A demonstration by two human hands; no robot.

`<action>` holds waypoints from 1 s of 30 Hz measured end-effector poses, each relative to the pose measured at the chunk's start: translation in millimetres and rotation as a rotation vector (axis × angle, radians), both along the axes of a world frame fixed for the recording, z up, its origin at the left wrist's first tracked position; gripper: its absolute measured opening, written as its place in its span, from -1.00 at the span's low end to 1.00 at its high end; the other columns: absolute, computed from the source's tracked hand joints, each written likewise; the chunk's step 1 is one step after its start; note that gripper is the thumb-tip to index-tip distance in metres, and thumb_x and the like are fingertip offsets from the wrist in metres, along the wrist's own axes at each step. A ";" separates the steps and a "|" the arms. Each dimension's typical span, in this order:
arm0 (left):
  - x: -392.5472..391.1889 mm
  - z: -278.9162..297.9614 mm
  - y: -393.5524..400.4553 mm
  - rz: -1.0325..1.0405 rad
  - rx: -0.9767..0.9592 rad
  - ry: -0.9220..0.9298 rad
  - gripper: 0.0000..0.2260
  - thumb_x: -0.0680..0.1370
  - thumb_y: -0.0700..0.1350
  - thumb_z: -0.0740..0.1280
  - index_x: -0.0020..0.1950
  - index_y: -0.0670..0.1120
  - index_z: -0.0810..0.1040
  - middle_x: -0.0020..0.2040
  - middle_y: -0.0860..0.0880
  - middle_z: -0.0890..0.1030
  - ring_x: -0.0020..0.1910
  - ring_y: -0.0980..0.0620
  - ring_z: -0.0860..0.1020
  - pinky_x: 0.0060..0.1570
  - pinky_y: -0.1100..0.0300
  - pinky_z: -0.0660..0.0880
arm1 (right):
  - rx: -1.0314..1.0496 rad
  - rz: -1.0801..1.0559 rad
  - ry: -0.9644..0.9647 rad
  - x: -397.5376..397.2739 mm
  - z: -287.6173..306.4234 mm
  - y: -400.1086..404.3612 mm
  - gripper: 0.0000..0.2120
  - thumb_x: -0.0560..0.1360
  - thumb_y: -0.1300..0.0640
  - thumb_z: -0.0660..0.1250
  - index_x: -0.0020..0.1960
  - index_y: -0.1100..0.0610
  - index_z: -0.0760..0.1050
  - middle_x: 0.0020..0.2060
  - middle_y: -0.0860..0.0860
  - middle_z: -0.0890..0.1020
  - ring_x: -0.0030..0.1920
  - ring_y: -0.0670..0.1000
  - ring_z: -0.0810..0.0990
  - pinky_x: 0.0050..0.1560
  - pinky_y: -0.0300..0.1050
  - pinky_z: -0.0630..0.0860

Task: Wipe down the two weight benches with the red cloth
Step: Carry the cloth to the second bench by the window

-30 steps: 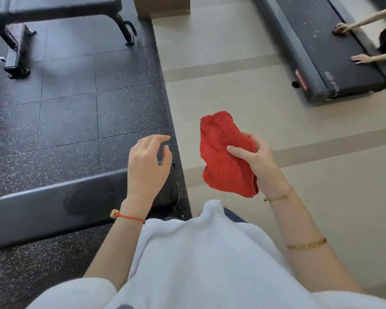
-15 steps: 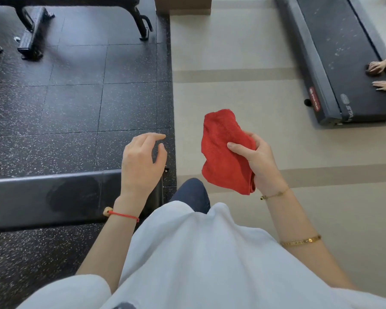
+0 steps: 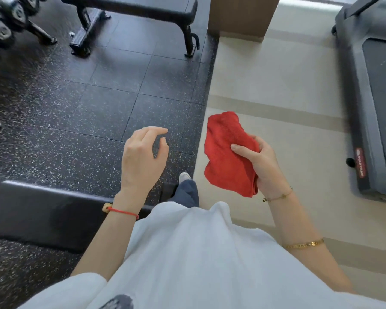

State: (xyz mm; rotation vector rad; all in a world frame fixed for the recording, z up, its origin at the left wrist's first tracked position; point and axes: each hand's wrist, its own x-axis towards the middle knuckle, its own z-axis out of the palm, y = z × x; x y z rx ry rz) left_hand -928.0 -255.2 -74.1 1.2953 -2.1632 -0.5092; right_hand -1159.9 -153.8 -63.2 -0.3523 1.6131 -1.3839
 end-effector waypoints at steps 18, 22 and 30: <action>-44.2 12.9 -300.9 0.175 0.025 -0.039 -0.80 0.59 -0.17 0.28 0.18 -0.10 0.61 0.13 -0.02 0.64 0.14 -0.03 0.56 0.26 -0.05 0.46 | -0.035 0.180 0.026 -72.3 -5.6 -341.3 -0.62 0.38 0.22 0.50 0.18 0.13 0.55 -0.04 -0.01 0.70 -0.07 -0.05 0.66 -0.13 -0.20 0.58; -57.0 9.7 -368.8 0.213 0.027 -0.052 -0.80 0.59 -0.17 0.28 0.17 -0.10 0.61 0.13 -0.03 0.64 0.15 -0.05 0.56 0.25 -0.07 0.46 | -0.041 0.222 0.008 -88.8 -15.4 -421.6 -0.60 0.34 0.17 0.54 0.16 0.10 0.56 0.00 0.03 0.70 -0.02 0.00 0.67 -0.07 -0.13 0.59; -97.4 25.6 -540.0 0.309 0.017 -0.015 -0.79 0.58 -0.18 0.29 0.18 -0.09 0.61 0.13 -0.02 0.64 0.15 -0.03 0.56 0.26 -0.07 0.47 | -0.086 0.310 0.021 -126.1 1.9 -618.9 -0.51 0.26 0.11 0.54 0.17 0.10 0.55 -0.01 0.03 0.70 -0.03 -0.01 0.66 0.00 -0.04 0.59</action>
